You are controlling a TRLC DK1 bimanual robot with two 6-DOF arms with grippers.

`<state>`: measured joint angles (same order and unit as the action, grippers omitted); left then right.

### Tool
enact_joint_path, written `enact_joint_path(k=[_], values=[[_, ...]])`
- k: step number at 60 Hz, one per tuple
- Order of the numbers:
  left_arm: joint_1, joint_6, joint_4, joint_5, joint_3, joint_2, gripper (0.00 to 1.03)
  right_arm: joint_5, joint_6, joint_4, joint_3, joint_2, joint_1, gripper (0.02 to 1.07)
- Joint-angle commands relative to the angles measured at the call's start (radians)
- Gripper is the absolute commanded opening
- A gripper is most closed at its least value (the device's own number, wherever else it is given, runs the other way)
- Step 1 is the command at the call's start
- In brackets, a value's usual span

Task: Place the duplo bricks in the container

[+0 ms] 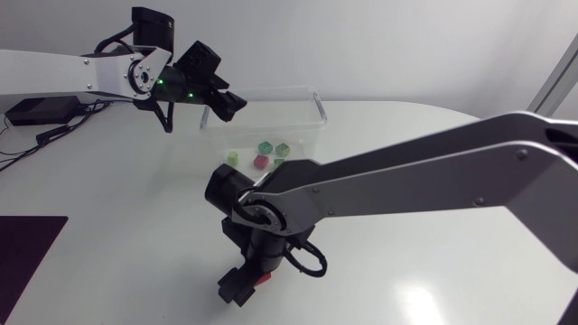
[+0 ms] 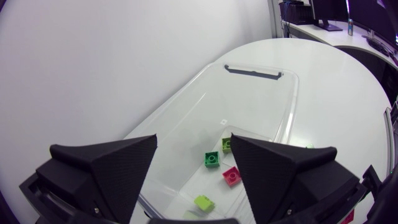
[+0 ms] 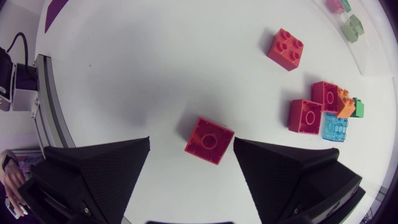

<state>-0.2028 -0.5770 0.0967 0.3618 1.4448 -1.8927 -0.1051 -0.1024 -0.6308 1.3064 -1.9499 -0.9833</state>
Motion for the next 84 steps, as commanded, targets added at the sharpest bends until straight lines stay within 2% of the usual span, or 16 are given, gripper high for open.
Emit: enact_joint_path(k=[1, 6, 14, 28, 39, 44, 55, 72, 84], values=[[0.008, 0.028, -0.012, -0.004, -0.015, 0.038, 0.87, 0.001, -0.037, -0.027, 0.01, -0.037, -0.006, 0.94], [0.005, 0.023, -0.023, -0.004, -0.066, 0.089, 0.87, 0.008, -0.046, -0.026, 0.01, -0.041, -0.006, 0.89], [0.0, 0.017, -0.048, -0.004, -0.138, 0.17, 0.87, 0.019, -0.059, -0.021, 0.016, -0.047, -0.005, 0.74], [0.017, 0.0, -0.049, -0.004, -0.245, 0.294, 0.87, 0.042, -0.063, 0.006, 0.017, -0.05, -0.003, 0.35], [0.023, -0.046, -0.034, -0.004, -0.339, 0.373, 0.87, 0.048, -0.062, 0.011, 0.007, -0.043, -0.005, 0.32], [0.023, -0.083, 0.008, -0.003, -0.373, 0.405, 0.87, 0.053, -0.062, 0.016, -0.012, -0.02, -0.003, 0.31], [0.013, -0.15, 0.061, 0.008, -0.469, 0.465, 0.87, 0.061, -0.051, 0.014, -0.059, 0.121, 0.037, 0.31], [-0.047, -0.224, 0.098, 0.031, -0.613, 0.472, 0.87, 0.114, -0.02, -0.004, -0.075, 0.387, 0.19, 0.31], [-0.129, -0.248, 0.072, 0.031, -0.658, 0.35, 0.87, 0.113, 0.013, -0.006, 0.04, 0.425, 0.316, 0.31]])
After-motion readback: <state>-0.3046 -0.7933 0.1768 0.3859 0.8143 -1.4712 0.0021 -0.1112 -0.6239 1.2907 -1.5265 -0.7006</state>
